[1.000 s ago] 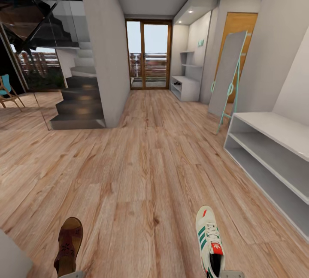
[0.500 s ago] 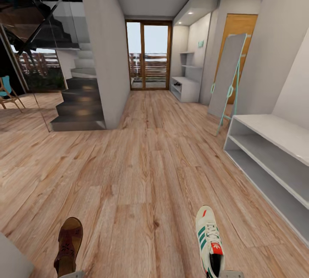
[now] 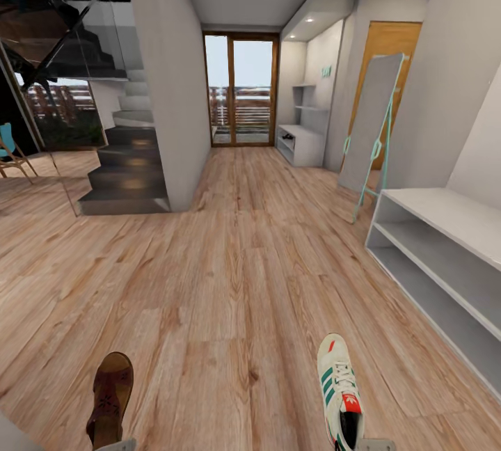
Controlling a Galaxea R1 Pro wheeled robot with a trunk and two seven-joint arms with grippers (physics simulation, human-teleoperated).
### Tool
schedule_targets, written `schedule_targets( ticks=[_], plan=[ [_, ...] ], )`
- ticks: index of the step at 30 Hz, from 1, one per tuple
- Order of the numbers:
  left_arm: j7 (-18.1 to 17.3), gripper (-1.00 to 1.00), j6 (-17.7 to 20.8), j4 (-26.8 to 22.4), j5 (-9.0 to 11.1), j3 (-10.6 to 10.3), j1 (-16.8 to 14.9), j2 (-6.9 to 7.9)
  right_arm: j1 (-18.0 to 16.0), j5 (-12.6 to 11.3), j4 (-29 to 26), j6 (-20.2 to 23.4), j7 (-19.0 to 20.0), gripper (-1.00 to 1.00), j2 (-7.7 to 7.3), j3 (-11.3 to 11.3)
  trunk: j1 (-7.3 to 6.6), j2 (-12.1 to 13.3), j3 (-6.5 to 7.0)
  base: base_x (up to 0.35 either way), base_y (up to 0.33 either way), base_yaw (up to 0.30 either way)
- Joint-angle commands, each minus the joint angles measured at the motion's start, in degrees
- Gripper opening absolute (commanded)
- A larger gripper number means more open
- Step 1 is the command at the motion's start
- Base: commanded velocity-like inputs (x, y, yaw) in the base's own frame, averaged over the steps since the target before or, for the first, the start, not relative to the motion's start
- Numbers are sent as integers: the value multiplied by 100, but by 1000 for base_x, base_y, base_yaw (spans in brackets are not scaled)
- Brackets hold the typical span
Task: Pick up the two gym shoes and the two sandals from the corridor floor and place them onto the hallstand (shoe rack) in the corridor, making sure they are on the rack and not on the floor. Arrange them so the two gym shoes are next to each other and the two sandals are next to each other.
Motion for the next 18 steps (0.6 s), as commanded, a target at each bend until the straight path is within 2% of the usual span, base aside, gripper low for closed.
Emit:
schedule_targets(
  ticks=[1,18],
  plan=[
    [5,-100,-21,5,-79,46,-6,-3,-2,61,4,-15,-22,-100,3,-42,2,-2,-5,334,0,0],
    [5,-100,-21,10,-84,46,-6,6,0,61,4,-15,-22,-100,3,-42,2,-2,-5,338,0,0]
  ],
)
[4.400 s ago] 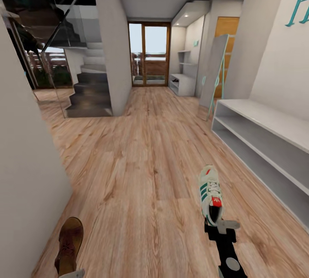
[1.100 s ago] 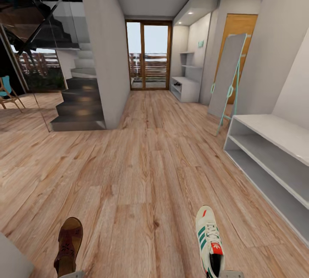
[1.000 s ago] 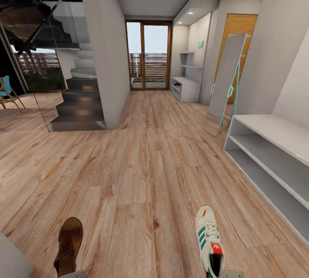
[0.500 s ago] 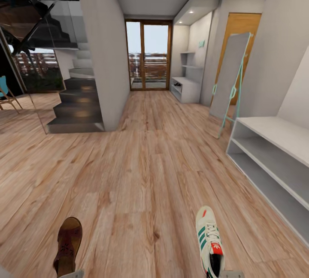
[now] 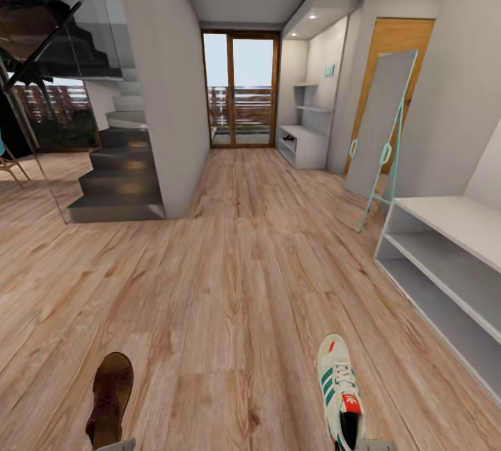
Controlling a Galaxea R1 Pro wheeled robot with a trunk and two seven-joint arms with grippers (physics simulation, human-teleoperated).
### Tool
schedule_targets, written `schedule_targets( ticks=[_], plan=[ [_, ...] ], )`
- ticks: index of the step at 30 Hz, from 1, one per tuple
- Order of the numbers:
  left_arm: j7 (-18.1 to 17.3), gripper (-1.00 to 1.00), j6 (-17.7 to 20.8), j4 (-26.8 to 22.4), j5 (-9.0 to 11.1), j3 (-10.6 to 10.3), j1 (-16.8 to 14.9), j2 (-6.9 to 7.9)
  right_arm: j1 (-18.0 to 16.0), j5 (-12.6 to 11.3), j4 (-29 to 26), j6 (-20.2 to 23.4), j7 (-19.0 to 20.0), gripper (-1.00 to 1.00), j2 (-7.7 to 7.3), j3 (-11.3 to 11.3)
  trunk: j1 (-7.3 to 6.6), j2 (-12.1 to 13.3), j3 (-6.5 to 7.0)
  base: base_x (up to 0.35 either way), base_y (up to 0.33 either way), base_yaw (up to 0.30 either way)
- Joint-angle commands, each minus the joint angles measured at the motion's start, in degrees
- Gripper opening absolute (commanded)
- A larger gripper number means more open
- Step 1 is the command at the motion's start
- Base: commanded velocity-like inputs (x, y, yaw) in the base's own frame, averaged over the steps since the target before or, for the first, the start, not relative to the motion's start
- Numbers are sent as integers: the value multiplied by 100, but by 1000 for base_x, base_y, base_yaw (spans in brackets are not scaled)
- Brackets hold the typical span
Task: Pick up the two gym shoes and the two sandals from the corridor floor and place them onto the hallstand (shoe rack) in the corridor, making sure they are on the rack and not on the floor. Arrange them so the two gym shoes are next to each other and the two sandals are next to each other.
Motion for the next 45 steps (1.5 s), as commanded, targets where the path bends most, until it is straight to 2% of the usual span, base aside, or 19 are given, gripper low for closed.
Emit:
schedule_targets(
  ticks=[1,20,45],
  plan=[
    [6,-100,-21,6,-80,46,-6,-3,-5,63,4,-15,-21,-100,3,-41,2,-2,-5,339,0,0],
    [6,-100,-27,94,-98,55,-6,-3,-6,56,4,-15,-21,-100,3,-41,2,-2,-5,338,-7,0],
    [6,-100,-30,106,-97,55,-6,1,-5,27,4,-24,-39,-100,-5,-59,2,-2,-52,287,-184,44]
  ],
)
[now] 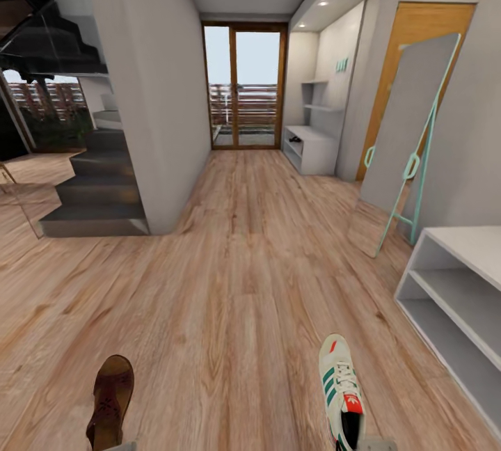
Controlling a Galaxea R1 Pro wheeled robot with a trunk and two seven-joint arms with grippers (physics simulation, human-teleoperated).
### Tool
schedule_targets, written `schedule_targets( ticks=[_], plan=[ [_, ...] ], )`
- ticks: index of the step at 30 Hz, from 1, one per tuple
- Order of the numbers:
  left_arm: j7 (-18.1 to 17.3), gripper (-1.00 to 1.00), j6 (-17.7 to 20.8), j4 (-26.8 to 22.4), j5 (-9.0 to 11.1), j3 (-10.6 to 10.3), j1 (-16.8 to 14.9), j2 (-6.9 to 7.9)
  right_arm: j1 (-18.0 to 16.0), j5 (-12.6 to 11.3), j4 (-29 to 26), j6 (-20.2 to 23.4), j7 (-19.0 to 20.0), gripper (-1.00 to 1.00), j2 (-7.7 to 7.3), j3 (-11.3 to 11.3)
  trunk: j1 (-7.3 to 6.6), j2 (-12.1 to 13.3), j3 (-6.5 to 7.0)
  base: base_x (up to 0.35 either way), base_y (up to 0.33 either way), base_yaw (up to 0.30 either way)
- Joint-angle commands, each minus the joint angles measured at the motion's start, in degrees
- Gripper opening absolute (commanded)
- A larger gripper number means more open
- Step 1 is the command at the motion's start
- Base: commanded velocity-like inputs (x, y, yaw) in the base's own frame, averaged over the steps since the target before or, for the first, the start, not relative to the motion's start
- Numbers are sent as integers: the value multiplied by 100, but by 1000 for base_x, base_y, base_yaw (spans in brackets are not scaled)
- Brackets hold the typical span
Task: Pick up the two gym shoes and the two sandals from the corridor floor and place them onto the hallstand (shoe rack) in the corridor, making sure they are on the rack and not on the floor. Arrange them so the two gym shoes are next to each other and the two sandals are next to each other.
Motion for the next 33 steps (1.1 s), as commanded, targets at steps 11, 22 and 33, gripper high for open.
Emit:
schedule_targets(
  ticks=[11,22,33],
  plan=[
    [5,-100,-21,12,-69,48,-5,2,-7,60,4,-13,-22,-100,3,-36,2,-2,-5,284,-193,0],
    [5,-100,-22,12,-58,50,-5,3,-5,60,4,-13,-22,-100,3,-35,2,-2,-5,284,-193,0],
    [5,-100,-27,12,-55,53,-5,3,-6,60,4,-13,-22,-100,3,-34,2,-2,-5,284,-193,0]
  ],
)
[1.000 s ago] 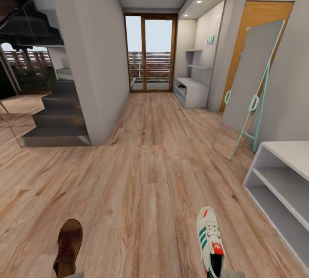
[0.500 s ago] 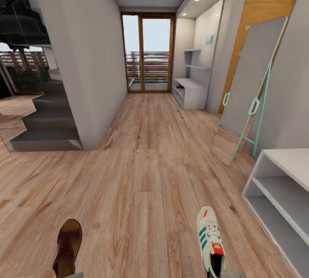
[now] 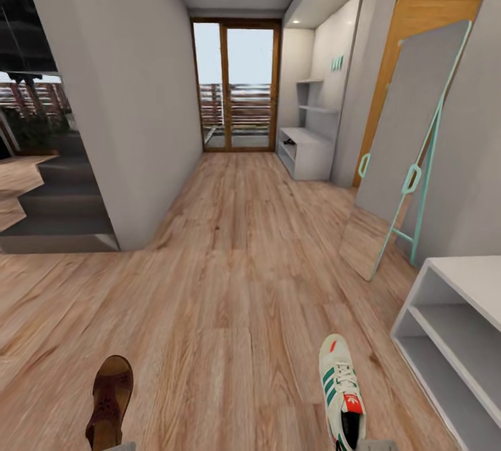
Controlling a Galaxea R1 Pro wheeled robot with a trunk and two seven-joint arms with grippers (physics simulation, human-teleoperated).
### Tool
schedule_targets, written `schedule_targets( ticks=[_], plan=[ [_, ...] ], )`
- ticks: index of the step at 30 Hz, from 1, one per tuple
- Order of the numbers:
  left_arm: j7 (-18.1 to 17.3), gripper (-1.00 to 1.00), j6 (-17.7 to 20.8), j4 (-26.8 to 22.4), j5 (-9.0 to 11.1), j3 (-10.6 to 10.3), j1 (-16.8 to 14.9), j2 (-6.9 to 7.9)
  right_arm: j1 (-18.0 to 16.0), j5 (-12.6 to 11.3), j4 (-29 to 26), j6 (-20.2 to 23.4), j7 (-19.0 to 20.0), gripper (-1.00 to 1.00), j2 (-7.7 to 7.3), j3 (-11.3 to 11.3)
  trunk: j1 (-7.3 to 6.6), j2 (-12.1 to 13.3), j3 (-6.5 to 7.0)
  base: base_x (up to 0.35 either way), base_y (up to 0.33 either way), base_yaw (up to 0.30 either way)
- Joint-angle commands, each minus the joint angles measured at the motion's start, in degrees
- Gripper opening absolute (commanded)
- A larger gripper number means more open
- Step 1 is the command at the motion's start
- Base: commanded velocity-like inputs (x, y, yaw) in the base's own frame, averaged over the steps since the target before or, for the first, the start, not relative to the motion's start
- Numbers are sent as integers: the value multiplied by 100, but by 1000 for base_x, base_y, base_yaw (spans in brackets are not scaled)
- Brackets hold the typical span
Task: Pick up the two gym shoes and the two sandals from the corridor floor and place them onto the hallstand (shoe rack) in the corridor, making sure they are on the rack and not on the floor. Arrange them so the two gym shoes are next to each other and the two sandals are next to each other.
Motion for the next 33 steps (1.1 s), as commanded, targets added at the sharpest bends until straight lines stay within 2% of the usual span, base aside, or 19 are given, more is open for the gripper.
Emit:
schedule_targets(
  ticks=[1,22,28,33],
  plan=[
    [6,-100,-21,3,-80,47,-5,-2,-5,60,4,-13,-22,-100,3,-35,2,-2,-5,284,-193,0],
    [6,-100,-23,3,-88,42,-5,-2,-5,63,4,-13,-22,-100,3,-31,2,-2,-5,285,-191,0],
    [6,-100,-23,3,-83,46,-5,-2,-4,69,4,-13,-22,-100,9,-30,2,-2,-5,326,-60,10],
    [6,-100,-23,3,-86,43,-5,-2,-4,69,4,-13,-22,-100,13,-30,2,-2,-5,338,-5,174]
  ],
)
